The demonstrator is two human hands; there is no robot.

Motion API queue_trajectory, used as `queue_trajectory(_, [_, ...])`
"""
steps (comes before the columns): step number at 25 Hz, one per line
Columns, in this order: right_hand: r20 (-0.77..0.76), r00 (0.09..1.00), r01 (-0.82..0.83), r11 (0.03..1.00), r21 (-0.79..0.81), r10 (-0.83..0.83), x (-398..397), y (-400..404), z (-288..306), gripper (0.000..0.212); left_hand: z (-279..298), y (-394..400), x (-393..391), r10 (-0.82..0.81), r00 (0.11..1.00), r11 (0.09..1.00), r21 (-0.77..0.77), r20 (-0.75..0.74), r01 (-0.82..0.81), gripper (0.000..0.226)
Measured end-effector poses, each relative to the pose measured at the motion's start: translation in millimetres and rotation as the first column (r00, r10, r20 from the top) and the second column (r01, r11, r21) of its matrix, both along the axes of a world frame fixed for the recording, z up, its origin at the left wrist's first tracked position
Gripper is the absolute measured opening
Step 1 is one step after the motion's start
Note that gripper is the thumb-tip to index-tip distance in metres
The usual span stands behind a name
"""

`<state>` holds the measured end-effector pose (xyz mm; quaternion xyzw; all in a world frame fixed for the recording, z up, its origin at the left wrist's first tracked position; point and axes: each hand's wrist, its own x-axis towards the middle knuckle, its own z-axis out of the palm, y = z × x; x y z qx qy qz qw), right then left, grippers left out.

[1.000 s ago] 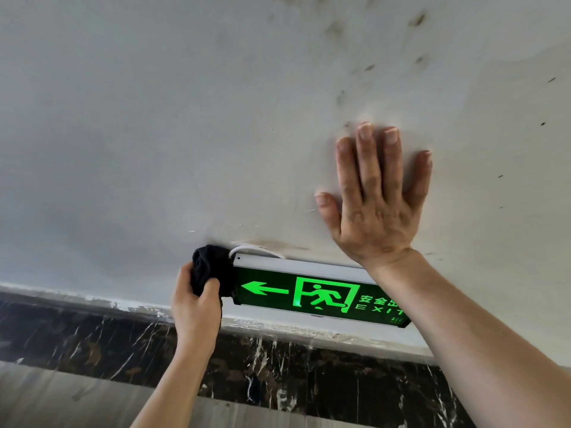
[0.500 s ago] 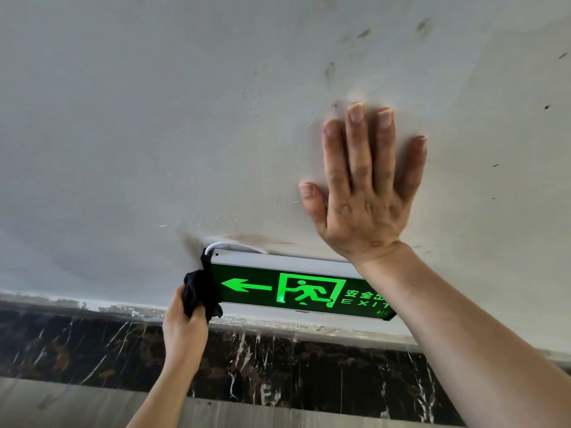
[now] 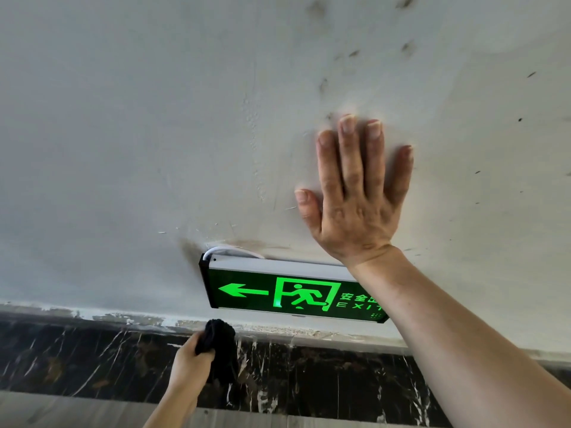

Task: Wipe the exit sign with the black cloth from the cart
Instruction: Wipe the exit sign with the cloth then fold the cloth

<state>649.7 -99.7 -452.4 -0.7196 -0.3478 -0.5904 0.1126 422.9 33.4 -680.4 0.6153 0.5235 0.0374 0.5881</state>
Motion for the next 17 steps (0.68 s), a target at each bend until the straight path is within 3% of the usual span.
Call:
queue_trajectory(4, [-0.068,0.998,-0.007,0.999,-0.036,0.004,-5,-4,6,0.07,17,-7,-23,0.152,0.977,0.982,-0.132,0.148,-0.133,0.033])
queue_trajectory(9, [-0.208,0.978,-0.021,0.996,-0.082,0.004,-21,-11,13,0.071,67,-17,-44,0.197,0.915,0.978,-0.139,0.351,-0.157,0.029])
queue_trajectory(12, [-0.37,0.928,-0.106,0.985,-0.137,0.049,-37,-21,20,0.071,101,-31,-53,0.19,0.884,0.979,-0.15,0.428,-0.137,0.032])
queue_trajectory(17, [-0.587,0.791,-0.226,0.974,-0.018,0.173,-92,-48,5,0.066,136,-53,-55,0.128,0.846,0.986,-0.156,0.518,-0.054,0.028])
